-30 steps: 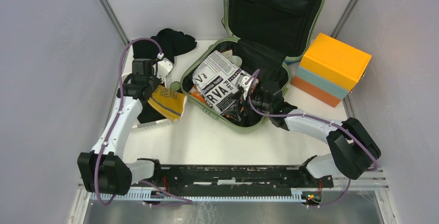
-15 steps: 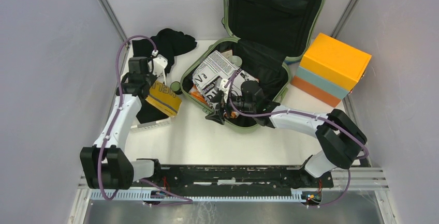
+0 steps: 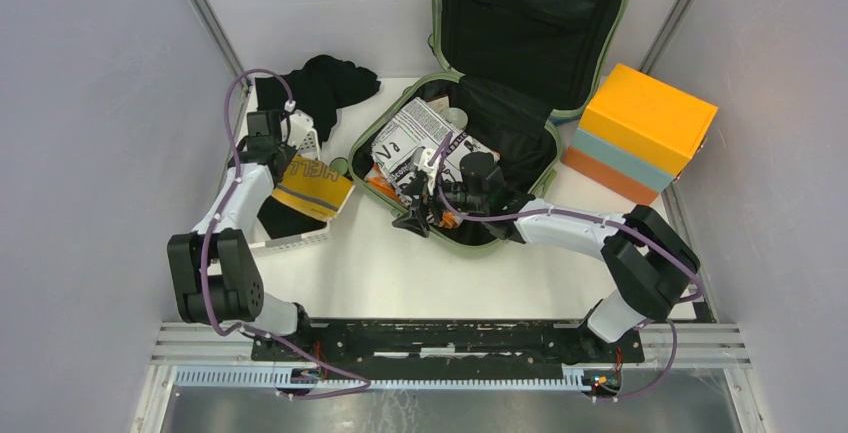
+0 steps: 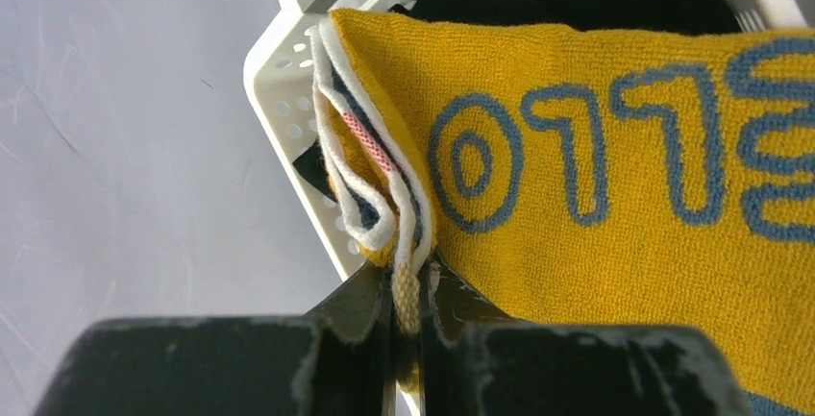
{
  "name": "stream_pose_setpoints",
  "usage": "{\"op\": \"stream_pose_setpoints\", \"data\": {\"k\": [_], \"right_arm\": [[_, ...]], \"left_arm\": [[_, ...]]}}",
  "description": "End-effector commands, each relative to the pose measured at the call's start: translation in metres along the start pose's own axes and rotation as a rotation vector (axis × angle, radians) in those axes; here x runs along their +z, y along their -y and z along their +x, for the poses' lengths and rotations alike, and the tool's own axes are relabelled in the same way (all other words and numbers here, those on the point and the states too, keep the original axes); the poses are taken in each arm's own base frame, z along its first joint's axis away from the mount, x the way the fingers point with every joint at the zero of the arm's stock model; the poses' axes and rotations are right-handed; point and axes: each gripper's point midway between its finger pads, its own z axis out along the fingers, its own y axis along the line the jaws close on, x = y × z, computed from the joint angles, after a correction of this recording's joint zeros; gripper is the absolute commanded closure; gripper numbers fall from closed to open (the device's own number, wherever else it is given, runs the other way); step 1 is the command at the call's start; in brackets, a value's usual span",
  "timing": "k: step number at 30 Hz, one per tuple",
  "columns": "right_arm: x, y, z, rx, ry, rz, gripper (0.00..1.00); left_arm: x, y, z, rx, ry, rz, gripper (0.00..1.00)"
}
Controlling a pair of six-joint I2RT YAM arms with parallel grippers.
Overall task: Open, take out, and arrange the luggage
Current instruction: Place the clothes in the bin.
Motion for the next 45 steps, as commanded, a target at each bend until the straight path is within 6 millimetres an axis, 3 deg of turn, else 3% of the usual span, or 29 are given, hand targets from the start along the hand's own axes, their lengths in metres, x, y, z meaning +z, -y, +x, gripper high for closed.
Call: {"op": "stream_pose_setpoints", "data": {"k": [1,8,12,14,16,19,22,24,26,29,31,33,37,43,45], "right_arm": [[0.001,0.000,-0.019,-0.030,0.062,-0.002,0.17],[-0.003,-0.002,-0.018,-0.029,0.060,0.006,0.17],[-0.008,-0.002,-0.017,-0.040,0.058,0.020,0.17],[-0.009,-0.002,-0.016,-0.042,0.055,0.021,0.17],[-0.010,-0.003,-0.013,-0.037,0.051,0.023,0.17],[-0.011,-0.005,-0.011,-0.031,0.054,0.019,0.16],[-0.015,-0.007,-0.009,-0.033,0.060,0.023,0.17],[-0.017,-0.007,-0.007,-0.032,0.059,0.029,0.17],[-0.020,-0.008,-0.005,-0.030,0.060,0.033,0.16],[-0.022,-0.010,0.000,-0.027,0.057,0.033,0.17],[-0.024,-0.012,0.003,-0.026,0.053,0.033,0.17],[-0.024,-0.012,0.006,-0.023,0.048,0.036,0.17],[-0.025,-0.011,0.010,-0.020,0.045,0.042,0.17],[-0.025,-0.012,0.014,0.009,0.046,0.043,0.16],[-0.025,-0.012,0.016,0.009,0.043,0.045,0.17]], "left_arm": [[0.003,-0.034,-0.024,-0.119,0.086,-0.098,0.98],[0.028,-0.045,-0.032,-0.257,0.067,-0.090,0.89],[0.028,-0.066,-0.044,-0.385,0.068,-0.138,0.60],[0.017,-0.078,-0.049,-0.483,0.084,-0.154,0.50],[-0.005,-0.092,-0.054,-0.599,0.118,-0.167,0.43],[-0.044,-0.098,-0.064,-0.741,0.213,-0.106,0.31],[-0.076,-0.069,-0.078,-0.836,0.323,0.080,0.18],[-0.089,-0.034,-0.079,-0.912,0.333,0.237,0.19],[-0.096,0.002,-0.071,-1.000,0.296,0.365,0.29],[-0.100,0.055,-0.052,-1.108,0.209,0.528,0.56],[-0.103,0.078,-0.039,-1.146,0.153,0.585,0.62],[-0.107,0.090,-0.028,-1.154,0.130,0.596,0.64],[-0.117,0.095,-0.014,-1.162,0.124,0.538,0.55],[-0.100,0.118,0.012,-1.180,-0.008,0.450,0.51],[-0.099,0.126,0.010,-1.169,-0.017,0.451,0.49]]}}
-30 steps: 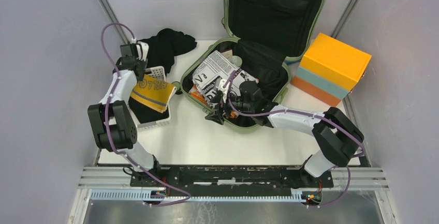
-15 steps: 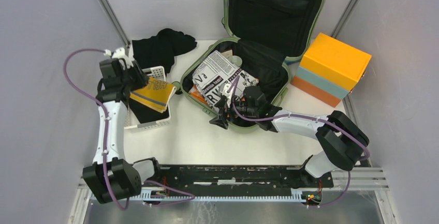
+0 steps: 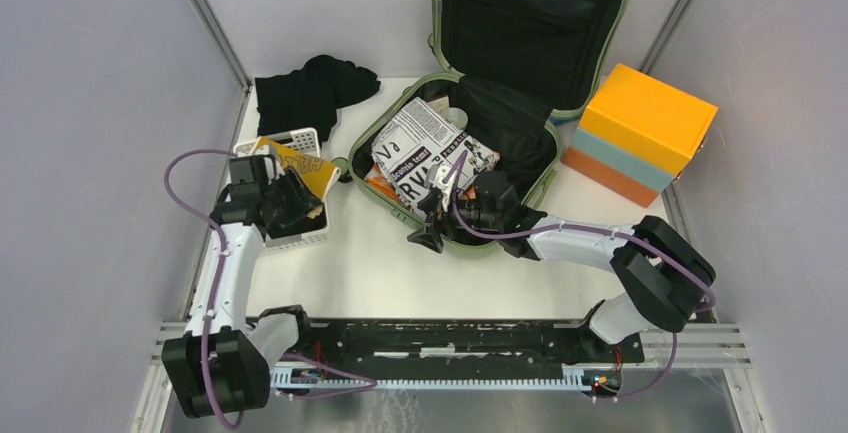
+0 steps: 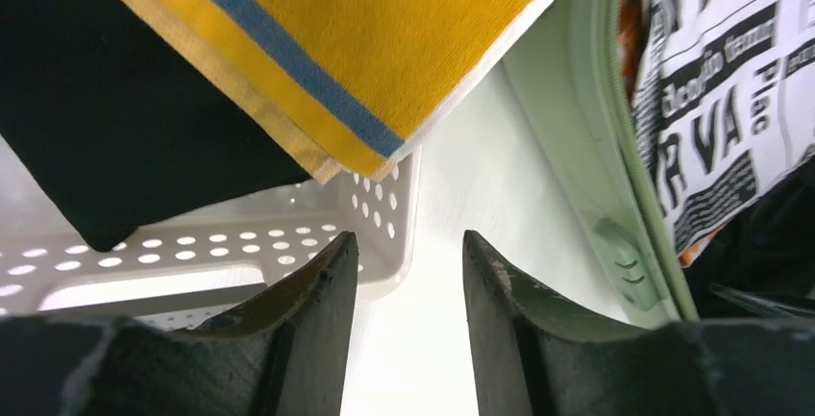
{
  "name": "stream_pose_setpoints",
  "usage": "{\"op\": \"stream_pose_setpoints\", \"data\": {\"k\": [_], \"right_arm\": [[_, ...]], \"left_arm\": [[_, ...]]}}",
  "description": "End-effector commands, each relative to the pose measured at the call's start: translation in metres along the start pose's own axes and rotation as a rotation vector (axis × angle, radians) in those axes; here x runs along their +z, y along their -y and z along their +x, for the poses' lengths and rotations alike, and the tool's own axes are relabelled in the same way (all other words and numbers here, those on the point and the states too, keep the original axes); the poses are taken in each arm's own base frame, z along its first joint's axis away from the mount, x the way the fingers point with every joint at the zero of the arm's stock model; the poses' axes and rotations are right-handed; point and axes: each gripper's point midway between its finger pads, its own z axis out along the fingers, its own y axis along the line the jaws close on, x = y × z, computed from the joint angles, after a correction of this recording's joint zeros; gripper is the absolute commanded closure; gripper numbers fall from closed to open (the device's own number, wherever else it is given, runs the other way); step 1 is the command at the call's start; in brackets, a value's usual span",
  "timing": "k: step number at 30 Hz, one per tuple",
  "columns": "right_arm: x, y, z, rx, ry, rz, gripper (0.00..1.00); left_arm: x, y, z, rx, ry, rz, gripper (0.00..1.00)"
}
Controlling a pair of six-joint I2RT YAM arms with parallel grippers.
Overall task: Open, take out, and arrange the luggage
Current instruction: Place the clothes in the bin.
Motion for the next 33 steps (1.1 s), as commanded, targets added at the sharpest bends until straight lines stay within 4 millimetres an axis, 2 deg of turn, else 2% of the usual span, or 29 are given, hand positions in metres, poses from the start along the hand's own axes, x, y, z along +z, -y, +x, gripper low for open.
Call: {"op": "stream_pose_setpoints", "data": {"k": [1,6,11,18,22,29,33], "right_arm": [[-0.001,-0.001,-0.022,-0.023,0.073,0.005,0.16],[0.000,-0.001,-0.020,-0.020,0.066,0.004,0.16],[-0.002,-0.001,-0.016,-0.020,0.060,0.005,0.16],[-0.002,-0.001,-0.016,-0.020,0.061,0.008,0.16],[-0.004,-0.001,-0.014,-0.022,0.059,0.012,0.16],[-0.010,-0.001,-0.015,-0.031,0.062,0.030,0.16],[-0.014,-0.002,-0.016,-0.031,0.060,0.039,0.16]], "left_arm": [[0.013,0.000,0.013,-0.047,-0.012,-0.065,0.48],[0.028,0.013,0.027,-0.005,-0.046,-0.065,0.46],[0.040,0.013,0.038,0.017,-0.080,-0.087,0.45],[0.048,0.030,0.047,0.058,-0.110,-0.051,0.45],[0.051,0.052,0.055,0.073,-0.151,0.030,0.45],[0.058,0.101,0.064,0.060,-0.184,0.201,0.45],[0.057,0.111,0.056,0.075,-0.161,0.214,0.45]]}}
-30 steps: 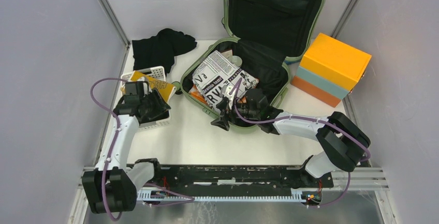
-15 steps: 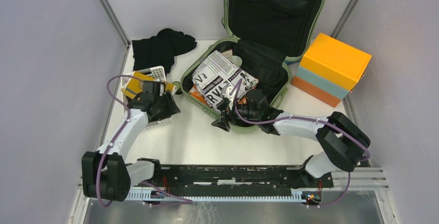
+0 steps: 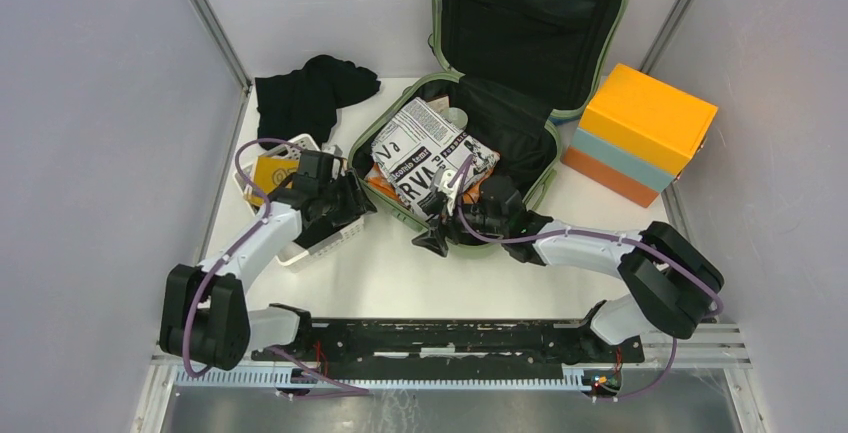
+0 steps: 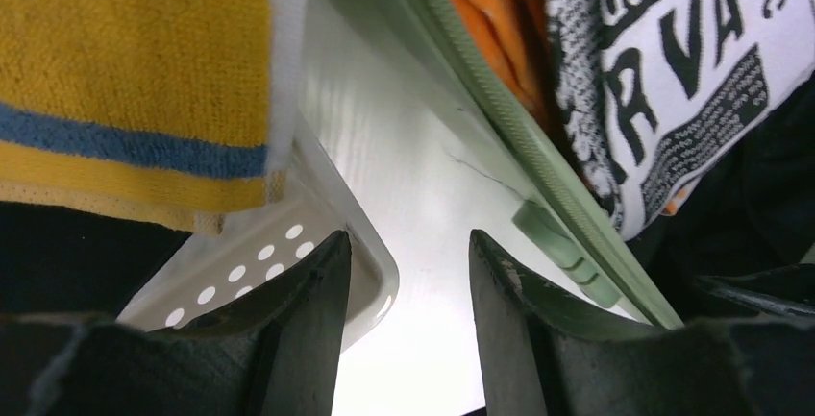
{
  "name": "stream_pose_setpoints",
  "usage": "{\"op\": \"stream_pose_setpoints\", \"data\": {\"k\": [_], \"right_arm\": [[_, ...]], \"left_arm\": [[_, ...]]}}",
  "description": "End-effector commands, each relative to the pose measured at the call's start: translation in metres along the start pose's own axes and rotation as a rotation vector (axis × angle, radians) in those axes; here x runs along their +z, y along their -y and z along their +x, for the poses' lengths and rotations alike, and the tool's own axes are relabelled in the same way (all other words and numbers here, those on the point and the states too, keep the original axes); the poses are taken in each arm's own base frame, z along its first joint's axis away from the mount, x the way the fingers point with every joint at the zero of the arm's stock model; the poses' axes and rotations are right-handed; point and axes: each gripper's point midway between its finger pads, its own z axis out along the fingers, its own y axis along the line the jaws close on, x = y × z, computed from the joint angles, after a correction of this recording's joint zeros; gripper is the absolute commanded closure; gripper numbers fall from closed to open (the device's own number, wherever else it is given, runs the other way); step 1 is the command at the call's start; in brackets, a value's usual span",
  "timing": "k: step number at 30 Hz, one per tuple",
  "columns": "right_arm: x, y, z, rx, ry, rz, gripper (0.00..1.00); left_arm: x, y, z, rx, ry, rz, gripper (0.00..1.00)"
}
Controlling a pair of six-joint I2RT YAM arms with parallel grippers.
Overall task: Open, take out, and arrange the luggage
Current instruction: Place the clothes in the bin, then adjust the clothes in the bin.
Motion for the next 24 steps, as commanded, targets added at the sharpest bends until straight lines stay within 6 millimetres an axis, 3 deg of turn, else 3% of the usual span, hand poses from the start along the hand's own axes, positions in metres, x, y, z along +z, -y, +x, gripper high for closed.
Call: {"op": "stream_pose_setpoints", "data": {"k": [1,8,11,15,24], "right_arm": [[-0.006,0.002,-0.024,-0.067,0.067,0.025,0.16],[-0.006,0.001,-0.026,-0.068,0.078,0.020,0.16],[-0.004,0.000,-0.027,-0.063,0.083,0.010,0.16],[-0.003,0.000,-0.027,-0.061,0.084,0.008,0.16],[-0.006,0.000,-0.024,-0.061,0.080,0.018,0.16]], "left_arm": [[-0.013,0.036,-0.030,-0.003,0.090,0.098,0.45],[-0.071,0.012,-0.057,0.153,0.292,-0.063,0.45],[-0.085,-0.002,-0.066,0.231,0.344,-0.145,0.46],[-0.077,-0.015,-0.072,0.311,0.325,-0.221,0.48],[-0.039,-0.010,-0.081,0.402,0.246,-0.207,0.44]]}}
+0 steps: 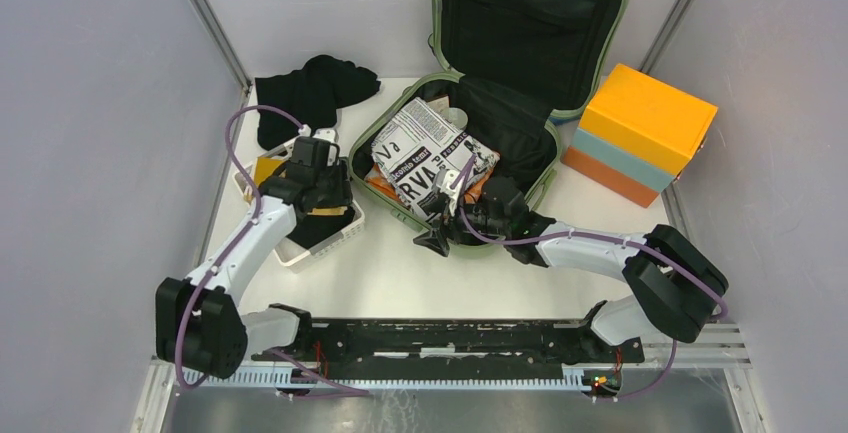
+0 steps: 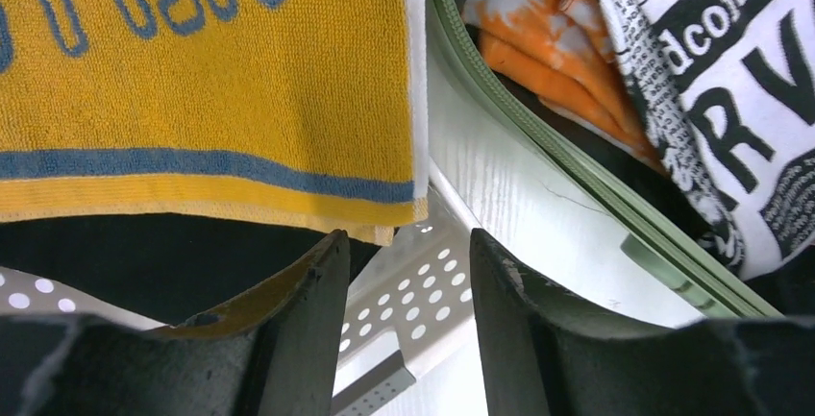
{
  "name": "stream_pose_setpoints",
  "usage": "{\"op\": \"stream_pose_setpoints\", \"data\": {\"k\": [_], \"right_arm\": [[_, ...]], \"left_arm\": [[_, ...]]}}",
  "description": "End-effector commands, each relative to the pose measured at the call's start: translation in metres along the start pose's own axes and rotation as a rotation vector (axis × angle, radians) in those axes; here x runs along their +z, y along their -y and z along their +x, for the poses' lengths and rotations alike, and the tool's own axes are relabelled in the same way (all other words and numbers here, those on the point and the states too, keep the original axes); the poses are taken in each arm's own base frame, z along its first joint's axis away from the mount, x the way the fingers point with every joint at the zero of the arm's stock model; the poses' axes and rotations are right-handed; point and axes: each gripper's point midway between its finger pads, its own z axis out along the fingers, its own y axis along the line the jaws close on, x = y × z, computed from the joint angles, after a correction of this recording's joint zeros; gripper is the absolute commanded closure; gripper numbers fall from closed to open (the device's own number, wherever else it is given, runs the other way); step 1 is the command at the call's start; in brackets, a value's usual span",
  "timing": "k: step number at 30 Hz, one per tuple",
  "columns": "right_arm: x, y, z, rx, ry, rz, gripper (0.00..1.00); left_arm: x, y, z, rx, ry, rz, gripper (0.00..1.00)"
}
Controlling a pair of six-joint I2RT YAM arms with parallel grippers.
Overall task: Open, take out, and arrange the luggage
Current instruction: Adjust the clothes in the bin.
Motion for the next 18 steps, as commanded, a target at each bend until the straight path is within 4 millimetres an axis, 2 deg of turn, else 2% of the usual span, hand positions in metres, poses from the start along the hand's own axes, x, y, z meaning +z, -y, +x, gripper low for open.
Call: {"op": "stream_pose_setpoints", "data": {"k": [1,8,14,18], "right_arm": [[-0.001,0.000,-0.019,-0.036,0.064,0.004,0.16],[0.002,0.001,-0.020,-0.034,0.065,-0.002,0.16],[0.003,0.002,-0.018,-0.034,0.062,-0.001,0.16],[0.002,0.002,-0.019,-0.034,0.063,0.001,0.16]], "left_arm": [[0.003,0.001,-0.032,0.081,0.091,-0.007,0.44],[0.026,-0.002,-0.029,0.109,0.046,-0.041,0.43],[0.037,-0.006,-0.033,0.128,0.026,-0.071,0.40],[0.043,-0.011,-0.033,0.131,0.000,-0.112,0.46]]}}
